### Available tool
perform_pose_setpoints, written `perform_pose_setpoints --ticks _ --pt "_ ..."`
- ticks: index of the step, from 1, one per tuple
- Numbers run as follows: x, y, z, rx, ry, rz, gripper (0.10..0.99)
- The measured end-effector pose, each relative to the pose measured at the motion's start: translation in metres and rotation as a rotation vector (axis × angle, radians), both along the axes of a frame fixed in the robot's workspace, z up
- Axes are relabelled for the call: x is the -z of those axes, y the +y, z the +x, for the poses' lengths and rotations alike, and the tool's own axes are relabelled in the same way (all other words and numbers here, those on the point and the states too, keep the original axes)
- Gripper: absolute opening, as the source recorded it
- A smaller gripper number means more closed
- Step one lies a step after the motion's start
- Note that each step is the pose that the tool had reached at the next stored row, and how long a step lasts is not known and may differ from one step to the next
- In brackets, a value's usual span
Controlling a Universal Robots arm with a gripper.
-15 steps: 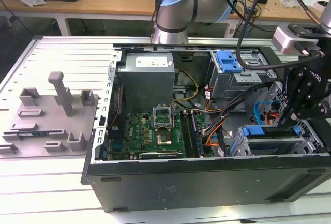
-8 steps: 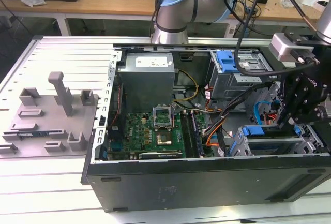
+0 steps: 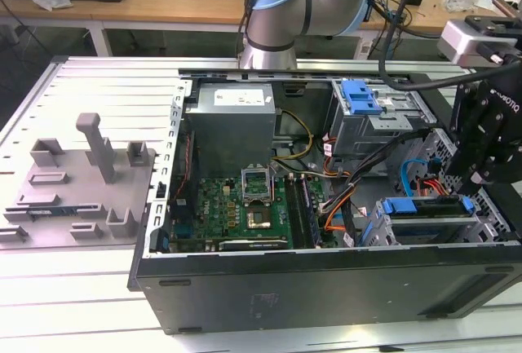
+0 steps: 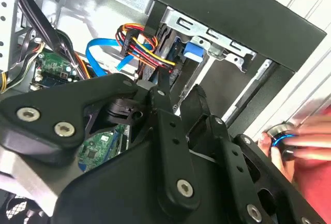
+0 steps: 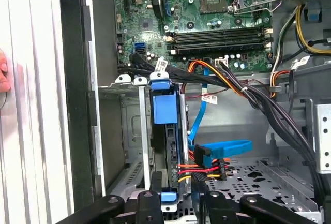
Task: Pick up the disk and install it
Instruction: 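Insert the first disk wire, then insert the second disk wire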
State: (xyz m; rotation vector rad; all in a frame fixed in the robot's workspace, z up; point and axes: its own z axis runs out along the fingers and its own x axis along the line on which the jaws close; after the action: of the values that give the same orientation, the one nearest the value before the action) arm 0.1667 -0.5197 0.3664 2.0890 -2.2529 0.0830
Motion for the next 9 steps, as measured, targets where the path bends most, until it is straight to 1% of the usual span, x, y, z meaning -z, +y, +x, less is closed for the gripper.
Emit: perform_pose_setpoints --ticks 3,9 --pt "0.0000 0.0000 0.0000 0.000 0.0000 -0.004 0.361" --pt "0.0000 0.0000 0.0000 0.000 0.0000 -0.016 0.361"
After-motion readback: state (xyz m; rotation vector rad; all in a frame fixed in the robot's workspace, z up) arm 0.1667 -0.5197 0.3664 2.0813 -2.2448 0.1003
